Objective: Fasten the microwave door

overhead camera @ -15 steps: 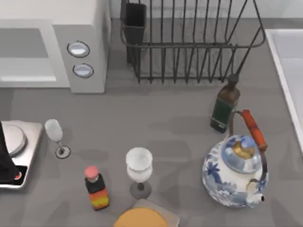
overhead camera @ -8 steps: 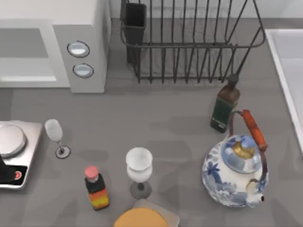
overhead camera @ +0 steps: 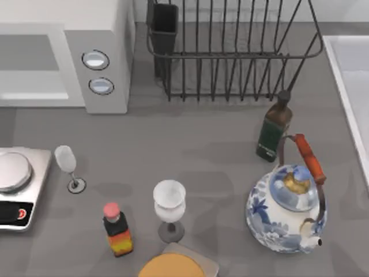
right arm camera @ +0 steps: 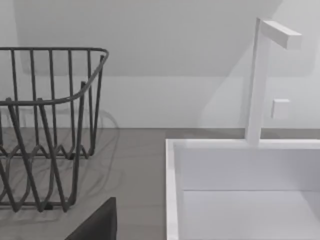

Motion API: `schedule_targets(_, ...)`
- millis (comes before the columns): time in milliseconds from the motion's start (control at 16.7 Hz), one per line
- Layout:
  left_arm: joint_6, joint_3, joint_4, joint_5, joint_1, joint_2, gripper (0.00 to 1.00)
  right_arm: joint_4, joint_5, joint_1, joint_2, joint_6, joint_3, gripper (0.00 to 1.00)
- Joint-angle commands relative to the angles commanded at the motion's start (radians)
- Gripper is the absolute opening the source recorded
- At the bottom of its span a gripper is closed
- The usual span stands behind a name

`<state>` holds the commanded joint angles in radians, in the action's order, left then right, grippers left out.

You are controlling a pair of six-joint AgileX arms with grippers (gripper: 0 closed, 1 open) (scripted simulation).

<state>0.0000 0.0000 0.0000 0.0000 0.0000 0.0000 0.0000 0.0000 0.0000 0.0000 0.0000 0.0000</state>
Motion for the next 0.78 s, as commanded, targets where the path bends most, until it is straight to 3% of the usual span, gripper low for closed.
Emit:
schedule_targets(540,0.0,-0.001,0.003,-0.001,-0.001,0.003,0.0,0.0,0.0,0.0,0.0,0.0,0.0,1.0)
schedule_targets(780,0.001,-0.027,0.114,-0.033,-0.033,0.089,0.0,0.0,0.0,0.0,0.0,0.0,0.0,1.0)
